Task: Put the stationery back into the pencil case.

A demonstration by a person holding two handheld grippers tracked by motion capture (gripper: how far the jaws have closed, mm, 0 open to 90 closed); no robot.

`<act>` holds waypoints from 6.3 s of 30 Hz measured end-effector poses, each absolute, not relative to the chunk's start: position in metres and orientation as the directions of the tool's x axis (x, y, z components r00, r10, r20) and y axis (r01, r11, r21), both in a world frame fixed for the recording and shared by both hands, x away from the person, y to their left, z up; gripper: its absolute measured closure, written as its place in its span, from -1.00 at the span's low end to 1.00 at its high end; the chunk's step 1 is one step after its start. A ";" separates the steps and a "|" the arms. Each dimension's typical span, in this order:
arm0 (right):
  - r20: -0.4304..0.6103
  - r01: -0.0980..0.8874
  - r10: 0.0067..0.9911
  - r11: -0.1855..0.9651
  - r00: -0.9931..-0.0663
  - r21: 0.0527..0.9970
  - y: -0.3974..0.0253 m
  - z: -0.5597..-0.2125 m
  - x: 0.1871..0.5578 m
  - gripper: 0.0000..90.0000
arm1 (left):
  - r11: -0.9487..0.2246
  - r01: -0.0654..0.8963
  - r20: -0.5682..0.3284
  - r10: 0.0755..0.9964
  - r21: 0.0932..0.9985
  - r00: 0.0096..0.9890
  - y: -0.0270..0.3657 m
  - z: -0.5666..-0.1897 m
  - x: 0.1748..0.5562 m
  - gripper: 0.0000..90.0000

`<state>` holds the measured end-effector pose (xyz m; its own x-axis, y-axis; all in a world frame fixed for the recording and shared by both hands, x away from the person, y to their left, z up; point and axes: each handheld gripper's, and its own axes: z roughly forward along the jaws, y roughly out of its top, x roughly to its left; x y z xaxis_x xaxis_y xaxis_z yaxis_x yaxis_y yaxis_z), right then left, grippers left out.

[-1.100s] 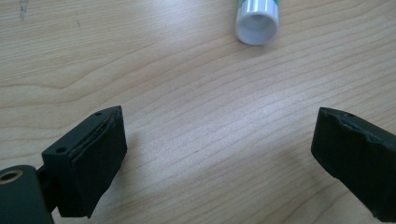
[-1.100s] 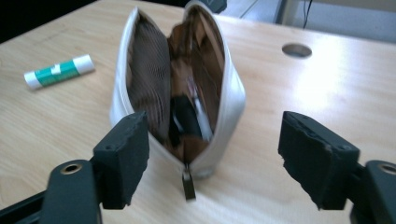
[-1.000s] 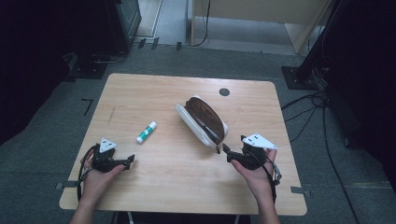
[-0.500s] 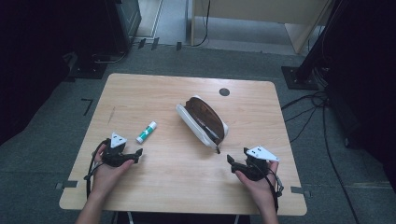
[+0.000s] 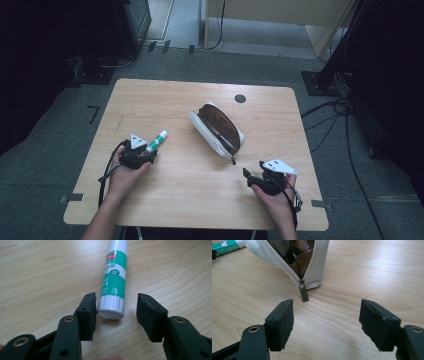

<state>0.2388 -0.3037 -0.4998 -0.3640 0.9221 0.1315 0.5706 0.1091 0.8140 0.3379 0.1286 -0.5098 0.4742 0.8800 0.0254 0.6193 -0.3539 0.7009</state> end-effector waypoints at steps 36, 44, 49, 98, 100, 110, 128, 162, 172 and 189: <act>0.130 0.574 0.909 0.135 -0.397 0.808 -0.295 -0.504 0.239 -0.33 | -0.479 0.480 -0.117 0.607 0.735 0.786 0.047 -0.508 0.274 0.49; 0.128 0.573 0.902 0.148 -0.412 0.806 -0.292 -0.505 0.239 -0.31 | -0.548 0.424 -0.073 0.549 0.721 0.833 0.037 -0.513 0.267 0.48; 0.133 0.573 0.890 0.161 -0.436 0.803 -0.288 -0.506 0.239 -0.26 | -0.548 0.440 -0.082 0.557 0.711 0.826 0.043 -0.513 0.272 0.47; 0.142 0.487 0.692 0.332 -0.707 0.808 -0.207 -0.518 0.267 -0.31 | -0.338 0.601 -0.059 0.838 0.725 0.543 0.206 -0.510 0.273 -0.30; 0.133 0.472 0.688 0.333 -0.714 0.817 -0.205 -0.520 0.269 -0.31 | -0.317 0.609 -0.071 0.848 0.727 0.526 0.213 -0.511 0.273 -0.29; 0.083 0.455 0.684 0.385 -0.725 0.803 -0.187 -0.520 0.275 -0.39 | -0.336 0.604 -0.048 0.847 0.723 0.530 0.208 -0.515 0.273 -0.28; 0.044 0.346 0.625 0.371 -0.780 0.862 -0.175 -0.518 0.279 -0.46 | -0.340 0.594 -0.055 0.836 0.729 0.546 0.207 -0.515 0.273 -0.30; 0.062 0.402 0.581 0.479 -0.812 0.780 -0.171 -0.521 0.254 0.43 | -0.346 0.589 -0.050 0.833 0.731 0.551 0.206 -0.516 0.273 -0.29; 0.027 0.396 0.603 0.488 -0.797 0.778 -0.165 -0.520 0.248 0.46 | -0.347 0.588 -0.049 0.833 0.730 0.552 0.206 -0.516 0.273 -0.29; 0.045 0.381 0.657 0.379 -0.753 0.843 -0.178 -0.481 0.245 0.46 | -0.351 0.586 -0.043 0.833 0.730 0.552 0.205 -0.516 0.272 -0.29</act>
<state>0.2451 -0.1779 -0.4806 -0.7529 0.6566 0.0451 0.3810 0.3791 0.8433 0.2722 0.2052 -0.5160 0.5518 0.8329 -0.0428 0.5861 -0.3508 0.7304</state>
